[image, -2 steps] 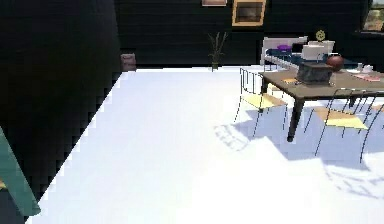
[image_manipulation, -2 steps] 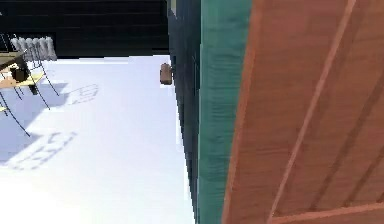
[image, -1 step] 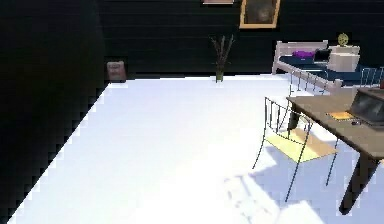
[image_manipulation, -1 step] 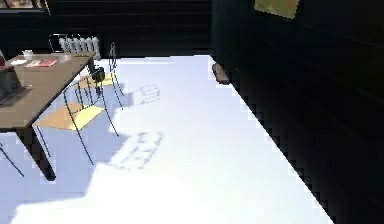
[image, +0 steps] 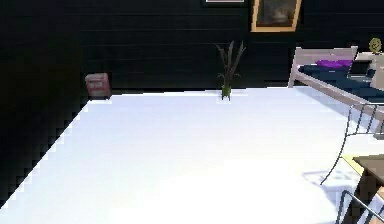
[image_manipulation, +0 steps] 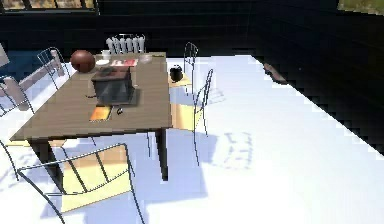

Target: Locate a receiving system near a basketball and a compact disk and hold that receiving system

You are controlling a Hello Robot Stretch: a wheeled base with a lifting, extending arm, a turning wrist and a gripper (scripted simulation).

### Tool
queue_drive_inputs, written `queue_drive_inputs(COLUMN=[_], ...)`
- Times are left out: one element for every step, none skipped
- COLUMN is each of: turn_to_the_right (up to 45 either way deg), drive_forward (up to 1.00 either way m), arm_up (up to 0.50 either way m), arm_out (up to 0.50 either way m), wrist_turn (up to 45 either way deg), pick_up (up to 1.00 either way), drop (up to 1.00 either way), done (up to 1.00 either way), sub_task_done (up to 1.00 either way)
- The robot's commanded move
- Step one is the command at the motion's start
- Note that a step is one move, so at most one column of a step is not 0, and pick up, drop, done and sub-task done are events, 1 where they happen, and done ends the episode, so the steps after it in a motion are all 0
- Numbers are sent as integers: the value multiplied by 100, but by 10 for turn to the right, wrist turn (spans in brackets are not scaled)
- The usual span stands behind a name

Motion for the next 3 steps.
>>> queue_drive_inputs(turn_to_the_right=[-30, 0, 390], drive_forward=[0, 90, 0], arm_up=[0, 0, 0], arm_out=[0, 0, 0], wrist_turn=[0, 0, 0], pick_up=[0, 0, 0], drop=[0, 0, 0], done=[0, 0, 0], sub_task_done=[0, 0, 0])
